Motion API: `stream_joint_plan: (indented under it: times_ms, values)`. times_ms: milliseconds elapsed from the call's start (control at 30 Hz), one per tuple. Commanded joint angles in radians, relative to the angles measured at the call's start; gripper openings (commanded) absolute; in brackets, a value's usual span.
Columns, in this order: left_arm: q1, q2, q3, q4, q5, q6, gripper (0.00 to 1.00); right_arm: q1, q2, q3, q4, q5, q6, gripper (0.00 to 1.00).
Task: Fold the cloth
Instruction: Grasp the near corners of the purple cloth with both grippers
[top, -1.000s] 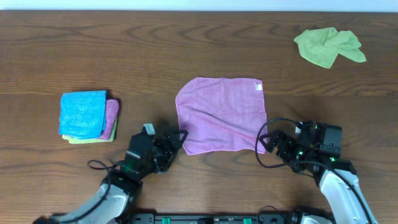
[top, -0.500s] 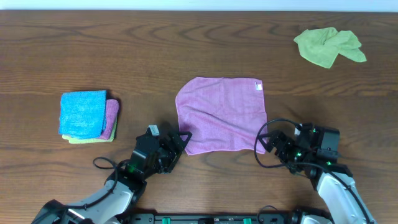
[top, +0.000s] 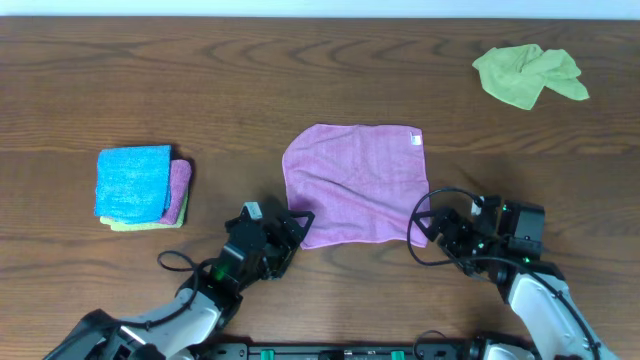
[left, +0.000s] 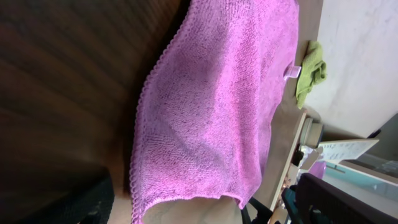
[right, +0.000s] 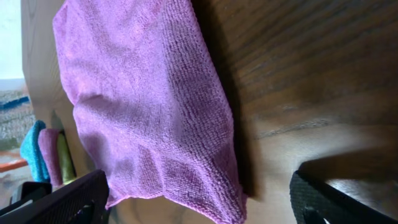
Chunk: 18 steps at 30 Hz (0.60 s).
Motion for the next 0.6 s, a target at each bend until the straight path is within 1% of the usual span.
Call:
stream_joint_plan:
  times_ms: [0, 200, 333, 433, 467, 533, 567]
  values:
    - [-0.021, 0.045, 0.004, -0.003, -0.037, -0.028, 0.95, -0.004, 0.046, -0.035, -0.016, 0.048, 0.021, 0.94]
    - [-0.034, 0.06, 0.021, -0.005, -0.063, -0.027, 0.97, 0.005, 0.074, -0.035, 0.008, 0.048, 0.021, 0.92]
    - [-0.035, 0.06, 0.024, -0.006, -0.072, -0.027, 0.99, 0.05, 0.109, -0.035, 0.048, 0.056, 0.048, 0.91]
    - [-0.037, 0.06, 0.024, -0.013, -0.072, -0.027, 1.0, 0.098, 0.146, -0.035, 0.097, 0.074, 0.079, 0.89]
    - [-0.039, 0.06, 0.024, -0.014, -0.072, -0.027, 0.95, 0.109, 0.155, -0.035, 0.108, 0.079, 0.089, 0.88]
    - [-0.04, 0.06, 0.024, -0.018, -0.072, -0.027, 0.91, 0.129, 0.173, -0.035, 0.125, 0.09, 0.104, 0.86]
    - [-0.04, 0.06, 0.024, -0.019, -0.068, -0.027, 0.87, 0.135, 0.178, -0.035, 0.13, 0.091, 0.104, 0.83]
